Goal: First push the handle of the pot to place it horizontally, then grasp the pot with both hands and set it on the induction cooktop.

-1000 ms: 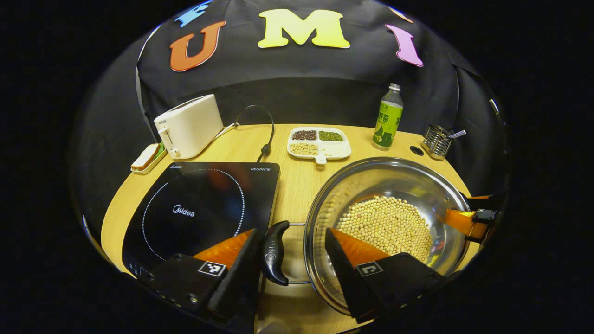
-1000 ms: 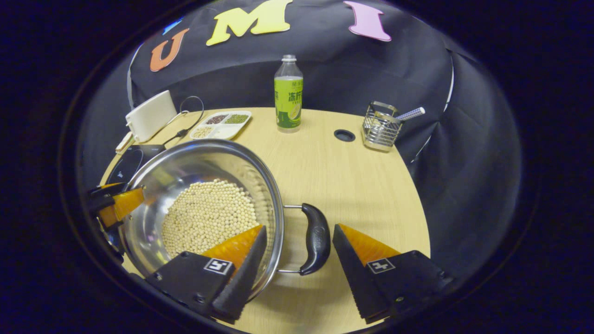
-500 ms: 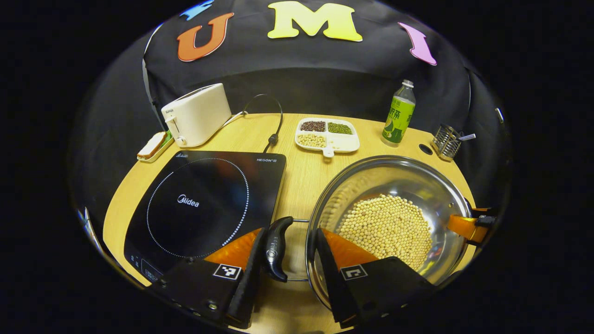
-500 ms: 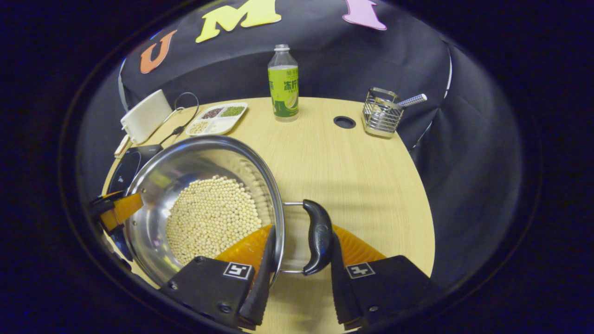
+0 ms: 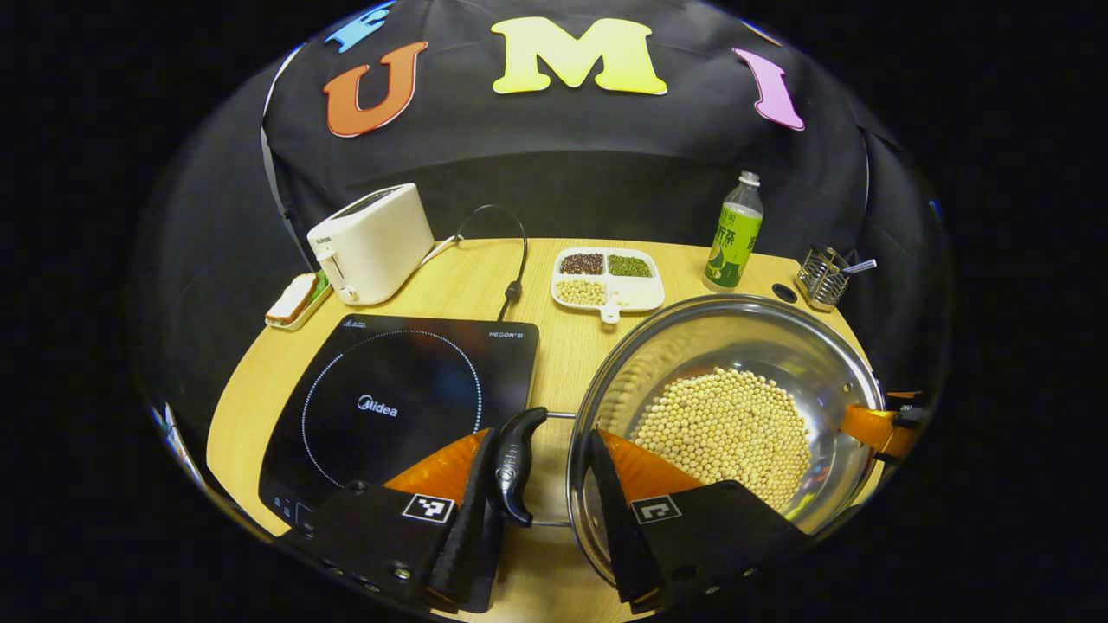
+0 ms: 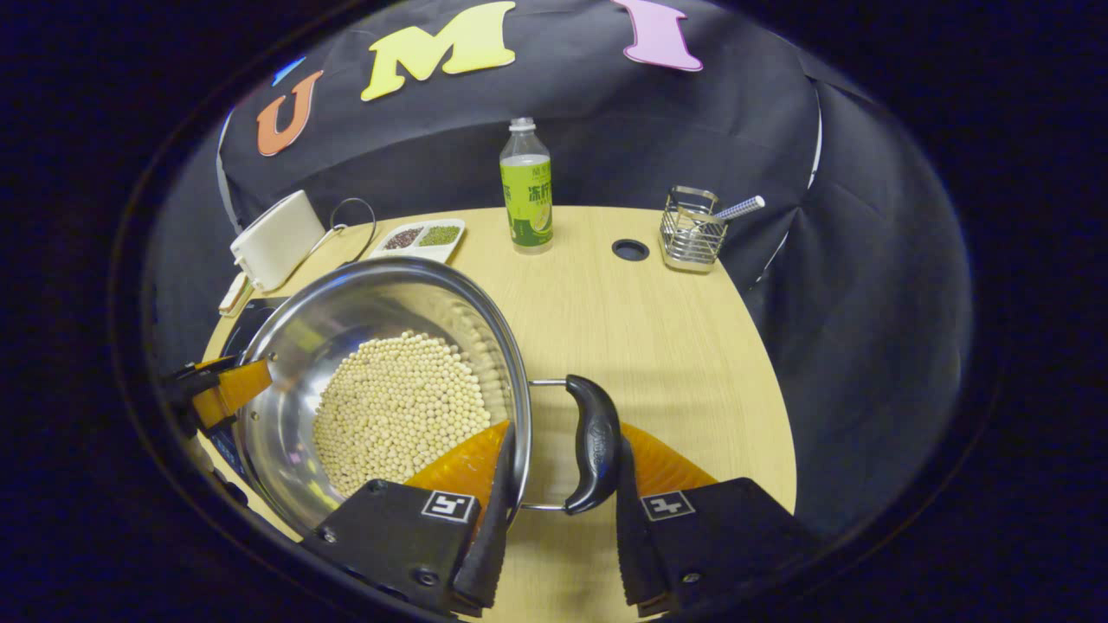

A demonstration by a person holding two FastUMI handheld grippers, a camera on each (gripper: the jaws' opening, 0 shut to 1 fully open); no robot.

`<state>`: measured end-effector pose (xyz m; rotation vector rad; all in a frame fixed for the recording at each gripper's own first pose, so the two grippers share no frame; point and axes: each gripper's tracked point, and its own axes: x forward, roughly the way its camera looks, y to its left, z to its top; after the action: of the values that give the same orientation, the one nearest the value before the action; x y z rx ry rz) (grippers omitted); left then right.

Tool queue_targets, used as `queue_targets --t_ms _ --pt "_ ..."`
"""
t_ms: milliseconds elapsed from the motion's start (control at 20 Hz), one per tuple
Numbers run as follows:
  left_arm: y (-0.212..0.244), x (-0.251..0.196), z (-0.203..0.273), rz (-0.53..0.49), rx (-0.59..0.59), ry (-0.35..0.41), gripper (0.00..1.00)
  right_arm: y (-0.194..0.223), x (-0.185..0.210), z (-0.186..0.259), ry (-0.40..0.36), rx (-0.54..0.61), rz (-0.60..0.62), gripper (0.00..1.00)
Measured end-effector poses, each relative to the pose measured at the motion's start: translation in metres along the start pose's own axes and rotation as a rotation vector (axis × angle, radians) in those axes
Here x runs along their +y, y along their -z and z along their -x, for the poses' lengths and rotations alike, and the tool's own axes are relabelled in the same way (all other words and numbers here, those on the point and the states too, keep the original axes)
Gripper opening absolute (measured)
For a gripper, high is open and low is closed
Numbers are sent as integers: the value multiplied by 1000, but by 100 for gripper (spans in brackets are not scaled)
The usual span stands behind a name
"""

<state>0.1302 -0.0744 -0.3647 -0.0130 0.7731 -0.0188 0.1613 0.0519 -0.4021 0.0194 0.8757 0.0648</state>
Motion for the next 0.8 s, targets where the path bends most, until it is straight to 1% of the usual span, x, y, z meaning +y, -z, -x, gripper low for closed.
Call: queue_targets --t_ms 50,100,150,200,250,400,800 --pt "-6 4 4 -6 -11 -1 59 -1 4 4 0 -4 -13 56" --pt "-10 8 8 -11 -20 -1 59 -2 9 10 -2 -9 -23 53" --pt "-14 13 10 -16 -27 -1 59 -4 15 13 -2 -15 -30 53" --pt "-18 19 13 -21 -35 -1 59 -6 21 17 -2 -22 -37 56" --pt "-22 26 16 -25 -42 -2 59 -7 28 22 -4 -27 -41 53" --pt "-32 47 23 -28 -60 0 59 -15 51 32 -6 -52 -50 53" --pt "-45 129 26 -41 -80 1 59 -22 137 46 -11 -74 -74 53"
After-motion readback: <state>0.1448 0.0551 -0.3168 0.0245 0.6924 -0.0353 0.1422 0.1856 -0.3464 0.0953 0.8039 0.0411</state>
